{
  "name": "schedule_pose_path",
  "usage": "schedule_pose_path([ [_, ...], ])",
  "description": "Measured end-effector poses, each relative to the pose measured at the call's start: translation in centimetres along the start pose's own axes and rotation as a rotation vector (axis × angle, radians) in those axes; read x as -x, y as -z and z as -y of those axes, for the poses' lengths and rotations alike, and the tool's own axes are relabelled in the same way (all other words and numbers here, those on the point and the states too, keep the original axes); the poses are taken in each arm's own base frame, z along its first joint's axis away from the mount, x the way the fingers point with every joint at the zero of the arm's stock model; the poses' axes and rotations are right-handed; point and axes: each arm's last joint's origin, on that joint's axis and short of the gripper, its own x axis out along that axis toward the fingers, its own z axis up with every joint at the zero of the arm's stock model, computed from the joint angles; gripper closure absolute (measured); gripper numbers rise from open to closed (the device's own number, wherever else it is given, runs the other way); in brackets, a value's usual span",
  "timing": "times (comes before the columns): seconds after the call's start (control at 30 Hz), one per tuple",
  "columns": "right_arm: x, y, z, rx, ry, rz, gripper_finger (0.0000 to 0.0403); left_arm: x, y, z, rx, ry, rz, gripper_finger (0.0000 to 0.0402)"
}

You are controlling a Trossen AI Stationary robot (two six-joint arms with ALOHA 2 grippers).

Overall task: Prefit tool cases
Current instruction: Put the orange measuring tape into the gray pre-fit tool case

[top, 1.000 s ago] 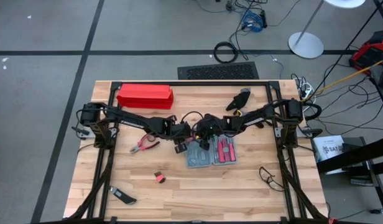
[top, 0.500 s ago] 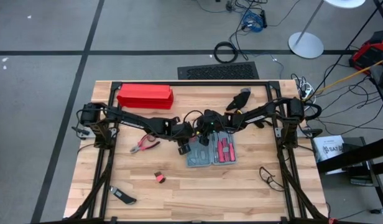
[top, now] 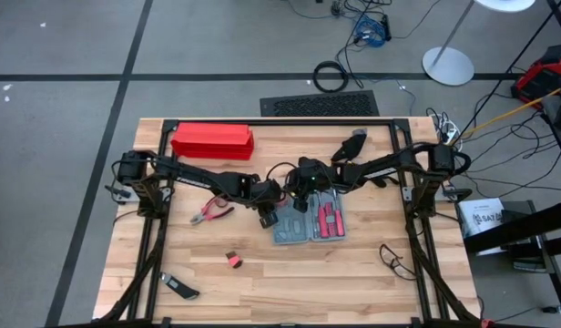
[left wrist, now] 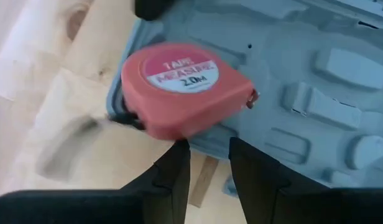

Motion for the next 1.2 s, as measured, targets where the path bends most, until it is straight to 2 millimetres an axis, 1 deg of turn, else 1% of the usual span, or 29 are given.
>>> schedule_pose_path([
  [0.13,0.0,0.0,0.0,0.003,0.006,-0.003,0.0403,0.0,0.0,0.1,0.022,0.021,-0.013,0.0285],
  [0.23,0.0,0.2,0.1,0.003,0.016,-0.020,0.0403,0.6,-0.3,0.2,0.002,0.006,-0.039,0.0285],
  [0.37,0.0,0.4,0.0,0.004,0.014,-0.040,0.0403,1.5,-1.1,0.1,-0.073,-0.113,-0.033,0.0285],
  [0.43,0.0,0.6,-0.2,0.003,-0.004,-0.062,0.0403,1.5,-1.4,-0.3,-0.104,-0.137,-0.026,0.0285],
  [0.6,0.3,0.6,-1.6,0.029,-0.046,-0.076,0.0403,1.4,-2.3,-1.8,-0.134,-0.169,0.015,0.0285],
  [0.73,0.7,0.5,-3.1,0.052,-0.083,-0.074,0.0403,1.3,-3.2,-2.3,-0.168,-0.161,0.084,0.0285],
  [0.83,0.8,0.5,-4.1,0.064,-0.120,-0.072,0.0403,1.0,-3.8,-2.6,-0.192,-0.153,0.121,0.0285],
  [1.03,0.9,0.4,-5.6,0.076,-0.155,-0.048,0.0403,-0.5,-4.3,-2.8,-0.230,-0.111,0.141,0.0285],
  [1.13,0.9,0.2,-5.9,0.075,-0.163,-0.023,0.0403,-1.0,-4.2,-2.8,-0.238,-0.109,0.140,0.0285],
  [1.2,0.5,0.3,-5.8,0.056,-0.159,-0.009,0.0403,-0.9,-4.3,-2.8,-0.238,-0.109,0.144,0.0285],
])
